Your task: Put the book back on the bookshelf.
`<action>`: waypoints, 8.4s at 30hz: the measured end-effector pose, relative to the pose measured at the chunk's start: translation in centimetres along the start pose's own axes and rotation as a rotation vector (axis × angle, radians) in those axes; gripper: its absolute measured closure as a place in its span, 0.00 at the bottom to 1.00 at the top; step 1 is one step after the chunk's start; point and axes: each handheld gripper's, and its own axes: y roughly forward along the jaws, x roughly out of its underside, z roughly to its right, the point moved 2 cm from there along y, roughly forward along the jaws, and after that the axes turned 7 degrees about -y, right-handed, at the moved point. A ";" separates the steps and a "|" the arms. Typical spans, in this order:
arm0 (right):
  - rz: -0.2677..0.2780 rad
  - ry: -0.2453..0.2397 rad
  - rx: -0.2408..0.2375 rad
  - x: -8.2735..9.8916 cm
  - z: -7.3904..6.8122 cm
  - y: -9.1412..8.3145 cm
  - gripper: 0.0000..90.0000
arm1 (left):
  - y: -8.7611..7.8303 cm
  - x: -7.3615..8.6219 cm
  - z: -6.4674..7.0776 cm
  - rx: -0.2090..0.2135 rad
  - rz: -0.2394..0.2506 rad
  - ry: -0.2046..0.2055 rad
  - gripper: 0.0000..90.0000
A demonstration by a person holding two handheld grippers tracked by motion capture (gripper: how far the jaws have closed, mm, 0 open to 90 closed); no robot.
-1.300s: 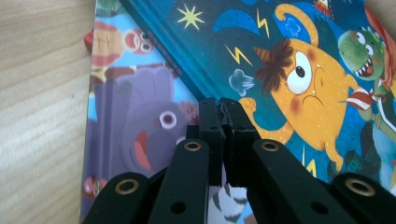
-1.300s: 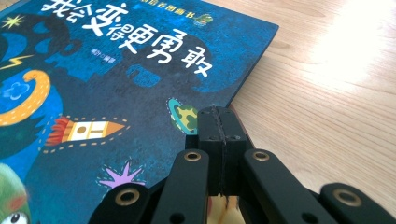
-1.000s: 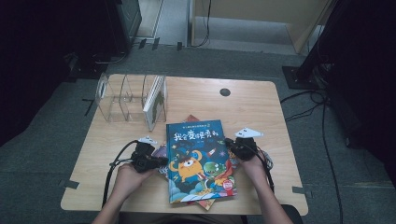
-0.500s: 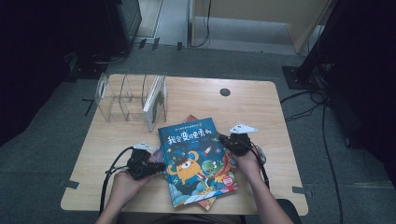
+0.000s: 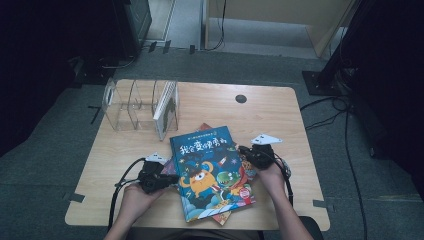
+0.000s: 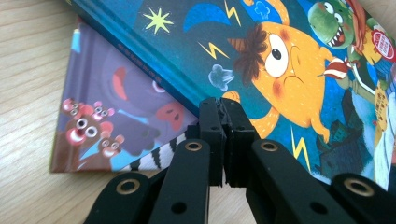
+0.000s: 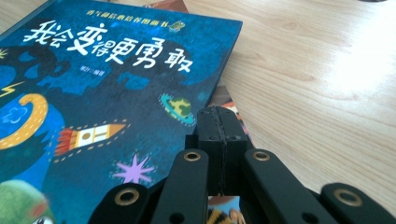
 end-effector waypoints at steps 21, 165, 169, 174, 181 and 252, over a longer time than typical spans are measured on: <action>-0.031 0.020 0.040 1.5 0.5 -1.1 1.00 | 1.6 -0.8 1.3 0.033 0.006 0.029 0.99; -0.046 0.111 0.075 9.2 -0.9 -9.8 0.52 | 2.3 -7.8 -4.5 -0.020 0.011 0.088 0.45; -0.046 0.108 0.083 9.0 -0.7 -9.7 0.52 | 2.0 -7.4 -4.5 -0.016 0.010 0.080 0.46; -0.043 0.106 0.088 8.7 -0.4 -9.3 0.53 | 1.7 -6.9 -4.6 -0.013 0.016 0.069 0.46; -0.043 0.108 0.093 8.1 0.0 -8.7 0.55 | 0.9 -6.3 -4.8 -0.020 0.035 0.064 0.48; -0.046 0.108 0.015 3.2 1.1 -3.7 1.00 | -1.2 -3.3 -5.0 -0.057 0.055 -0.006 0.51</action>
